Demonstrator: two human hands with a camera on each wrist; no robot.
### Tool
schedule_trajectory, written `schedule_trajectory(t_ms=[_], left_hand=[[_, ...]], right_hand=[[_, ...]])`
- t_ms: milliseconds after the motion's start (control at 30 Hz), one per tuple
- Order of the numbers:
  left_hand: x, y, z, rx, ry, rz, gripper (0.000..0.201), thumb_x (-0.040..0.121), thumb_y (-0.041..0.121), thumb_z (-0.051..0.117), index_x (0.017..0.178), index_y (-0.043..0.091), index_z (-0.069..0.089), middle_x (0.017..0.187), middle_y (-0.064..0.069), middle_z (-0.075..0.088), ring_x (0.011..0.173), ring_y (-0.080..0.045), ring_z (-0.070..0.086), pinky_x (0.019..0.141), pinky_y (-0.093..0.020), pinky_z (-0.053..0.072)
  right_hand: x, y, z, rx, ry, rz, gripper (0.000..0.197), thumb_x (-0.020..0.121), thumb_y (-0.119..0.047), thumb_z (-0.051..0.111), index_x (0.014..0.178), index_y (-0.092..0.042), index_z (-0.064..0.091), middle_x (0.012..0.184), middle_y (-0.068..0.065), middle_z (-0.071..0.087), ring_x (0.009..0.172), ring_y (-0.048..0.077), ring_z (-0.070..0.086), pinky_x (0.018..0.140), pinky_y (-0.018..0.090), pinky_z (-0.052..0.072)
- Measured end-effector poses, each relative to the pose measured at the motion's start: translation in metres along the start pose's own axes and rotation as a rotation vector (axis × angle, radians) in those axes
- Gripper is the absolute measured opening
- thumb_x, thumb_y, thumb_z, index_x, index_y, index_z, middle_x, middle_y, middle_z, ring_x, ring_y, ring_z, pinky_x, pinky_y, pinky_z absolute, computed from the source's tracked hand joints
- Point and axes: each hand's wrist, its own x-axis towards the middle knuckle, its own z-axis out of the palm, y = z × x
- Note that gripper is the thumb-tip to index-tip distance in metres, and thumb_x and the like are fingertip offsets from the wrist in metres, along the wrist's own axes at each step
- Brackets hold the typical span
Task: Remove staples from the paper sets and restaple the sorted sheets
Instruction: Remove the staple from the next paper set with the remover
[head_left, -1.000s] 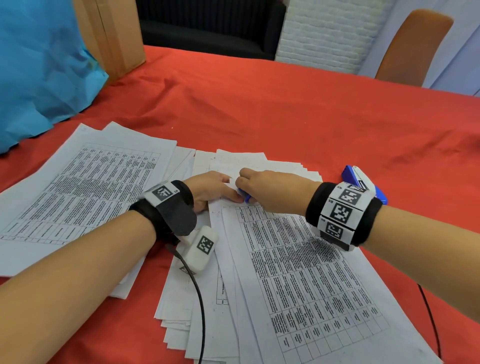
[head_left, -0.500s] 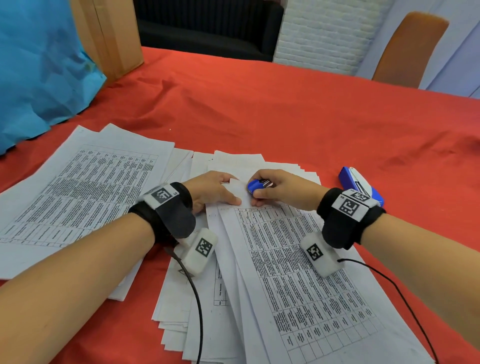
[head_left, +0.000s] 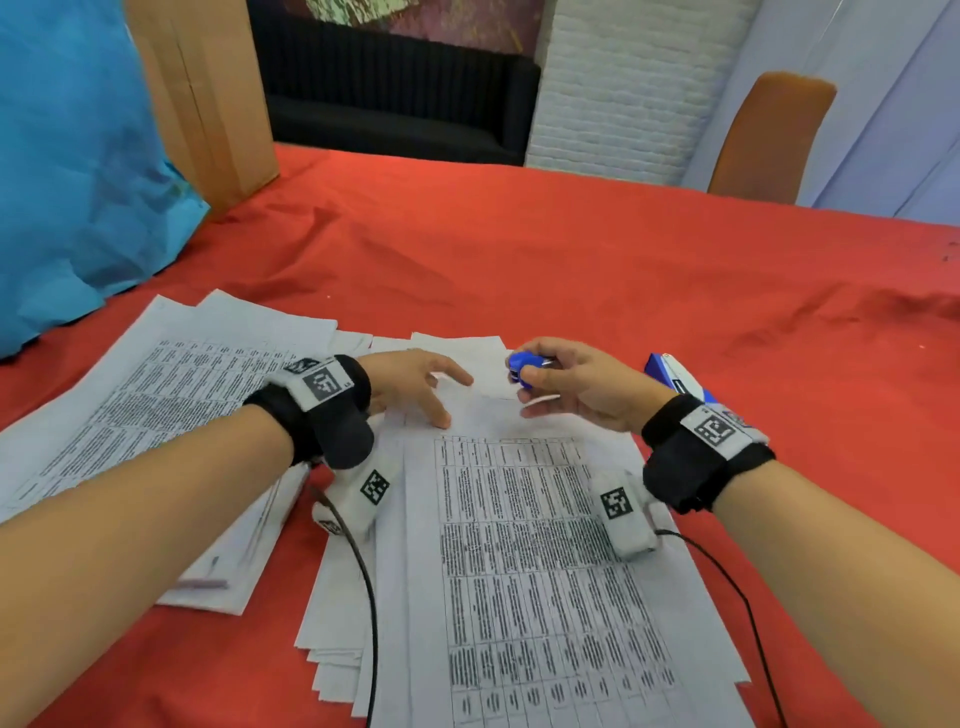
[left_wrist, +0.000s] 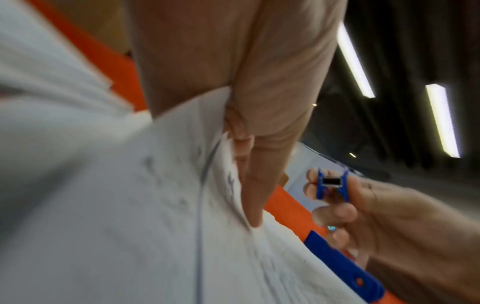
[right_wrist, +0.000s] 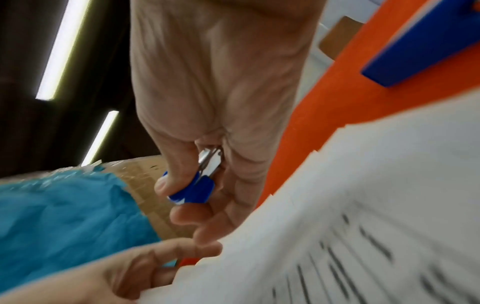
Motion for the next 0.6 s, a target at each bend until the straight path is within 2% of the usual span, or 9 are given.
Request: schedule_trajectory(t_ms=[67, 100, 133, 233, 267, 333, 400, 533, 600], left_hand=[[-0.006, 0.017, -0.005, 0.191, 0.147, 0.090, 0.049, 0.083, 0.015, 0.070, 0.130, 0.019, 0.053, 0.127, -0.005, 0.055, 0.114, -0.016, 0.050, 0.095, -0.025, 0.039], [-0.008, 0.024, -0.006, 0.153, 0.189, 0.131, 0.044, 0.088, 0.019, 0.065, 0.130, 0.016, 0.053, 0.130, -0.006, 0.055, 0.116, -0.017, 0.051, 0.094, -0.025, 0.039], [-0.009, 0.030, -0.005, -0.041, 0.165, 0.127, 0.038, 0.093, 0.022, 0.058, 0.129, 0.013, 0.052, 0.132, -0.008, 0.055, 0.119, -0.018, 0.053, 0.095, -0.027, 0.040], [-0.012, 0.047, 0.012, -0.922, -0.177, -0.010, 0.042, 0.102, 0.032, 0.035, 0.122, -0.001, 0.052, 0.120, -0.019, 0.061, 0.111, -0.029, 0.060, 0.095, -0.035, 0.047], [-0.011, 0.048, 0.020, -1.149, -0.209, -0.033, 0.040, 0.103, 0.027, 0.031, 0.115, -0.004, 0.054, 0.109, -0.021, 0.063, 0.101, -0.031, 0.063, 0.089, -0.036, 0.052], [-0.006, 0.046, 0.033, -1.464, -0.162, -0.088, 0.030, 0.102, 0.007, 0.028, 0.095, -0.006, 0.054, 0.089, -0.019, 0.060, 0.080, -0.026, 0.059, 0.074, -0.032, 0.055], [-0.002, 0.044, 0.041, -1.559, -0.099, -0.166, 0.029, 0.100, -0.001, 0.025, 0.089, -0.005, 0.052, 0.087, -0.018, 0.054, 0.076, -0.023, 0.052, 0.067, -0.029, 0.054], [0.003, 0.040, 0.045, -1.525, -0.045, -0.246, 0.029, 0.102, 0.004, 0.032, 0.089, -0.009, 0.054, 0.086, -0.021, 0.059, 0.079, -0.026, 0.059, 0.055, -0.034, 0.057], [0.005, 0.043, 0.047, -1.461, -0.007, -0.230, 0.028, 0.102, 0.005, 0.034, 0.089, -0.008, 0.055, 0.084, -0.019, 0.059, 0.075, -0.023, 0.058, 0.053, -0.030, 0.057]], right_hand=[[-0.004, -0.013, 0.001, -0.164, 0.018, -0.058, 0.015, 0.095, -0.002, 0.053, 0.110, -0.003, 0.055, 0.094, 0.010, 0.055, 0.075, 0.016, 0.061, 0.080, 0.035, 0.057], [-0.005, -0.020, 0.002, -0.215, 0.030, -0.091, 0.015, 0.094, -0.002, 0.054, 0.109, -0.003, 0.055, 0.091, 0.009, 0.055, 0.075, 0.016, 0.061, 0.080, 0.035, 0.057], [-0.006, -0.025, 0.003, -0.251, 0.047, -0.124, 0.014, 0.094, -0.002, 0.055, 0.108, -0.004, 0.056, 0.088, 0.007, 0.056, 0.074, 0.015, 0.061, 0.079, 0.035, 0.057], [-0.005, -0.040, 0.014, -0.568, 0.104, -0.242, 0.015, 0.092, -0.006, 0.060, 0.107, -0.007, 0.057, 0.087, 0.001, 0.058, 0.076, 0.014, 0.059, 0.074, 0.029, 0.052], [-0.002, -0.040, 0.019, -0.782, 0.111, -0.280, 0.019, 0.090, -0.008, 0.062, 0.108, -0.008, 0.058, 0.092, 0.001, 0.058, 0.081, 0.015, 0.058, 0.076, 0.027, 0.048], [0.003, -0.034, 0.031, -1.191, 0.075, -0.298, 0.026, 0.087, -0.010, 0.064, 0.112, -0.007, 0.058, 0.103, 0.005, 0.056, 0.094, 0.021, 0.054, 0.080, 0.025, 0.038], [0.003, -0.027, 0.038, -1.348, 0.047, -0.284, 0.028, 0.088, -0.010, 0.061, 0.115, -0.006, 0.055, 0.111, 0.007, 0.052, 0.099, 0.024, 0.052, 0.079, 0.026, 0.035], [0.001, -0.028, 0.031, -1.306, 0.097, -0.250, 0.033, 0.087, -0.007, 0.061, 0.119, -0.006, 0.053, 0.118, 0.008, 0.049, 0.100, 0.023, 0.053, 0.081, 0.025, 0.037], [0.001, -0.030, 0.029, -1.315, 0.063, -0.224, 0.033, 0.087, -0.007, 0.062, 0.119, -0.007, 0.054, 0.117, 0.007, 0.050, 0.101, 0.023, 0.054, 0.085, 0.029, 0.041]])
